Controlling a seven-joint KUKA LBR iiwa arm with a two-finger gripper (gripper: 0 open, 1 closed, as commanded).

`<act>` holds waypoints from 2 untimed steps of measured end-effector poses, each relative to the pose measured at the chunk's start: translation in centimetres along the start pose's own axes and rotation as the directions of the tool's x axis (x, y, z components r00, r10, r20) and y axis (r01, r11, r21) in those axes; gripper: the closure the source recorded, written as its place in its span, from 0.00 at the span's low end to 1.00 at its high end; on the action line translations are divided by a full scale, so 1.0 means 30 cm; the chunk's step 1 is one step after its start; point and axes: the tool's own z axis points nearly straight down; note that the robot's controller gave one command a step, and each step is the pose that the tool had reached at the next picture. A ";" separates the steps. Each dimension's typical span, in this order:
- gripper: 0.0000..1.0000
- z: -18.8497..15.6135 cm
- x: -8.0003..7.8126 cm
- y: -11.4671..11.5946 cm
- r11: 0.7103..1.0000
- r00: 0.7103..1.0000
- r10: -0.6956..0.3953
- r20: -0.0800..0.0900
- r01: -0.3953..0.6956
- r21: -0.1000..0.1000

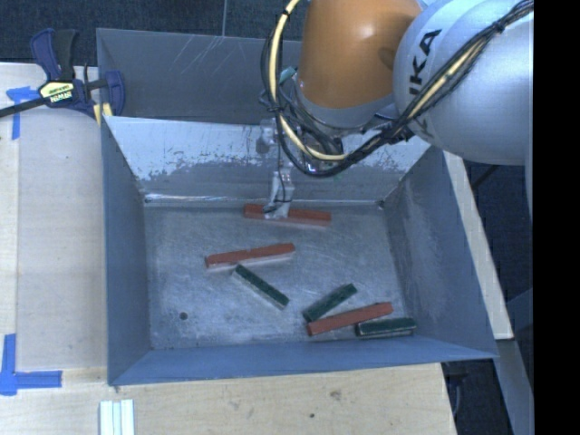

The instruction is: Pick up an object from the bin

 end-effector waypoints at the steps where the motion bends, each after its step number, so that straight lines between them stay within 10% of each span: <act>1: 0.00 0.391 0.068 -0.229 1.000 1.000 -0.018 -0.009 0.018 0.003; 2: 0.00 0.579 -0.019 -0.148 0.996 0.996 -0.094 -0.005 0.094 0.001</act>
Offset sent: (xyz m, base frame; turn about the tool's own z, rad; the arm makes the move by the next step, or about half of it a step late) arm -0.0189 -0.0643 -0.1126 -0.0231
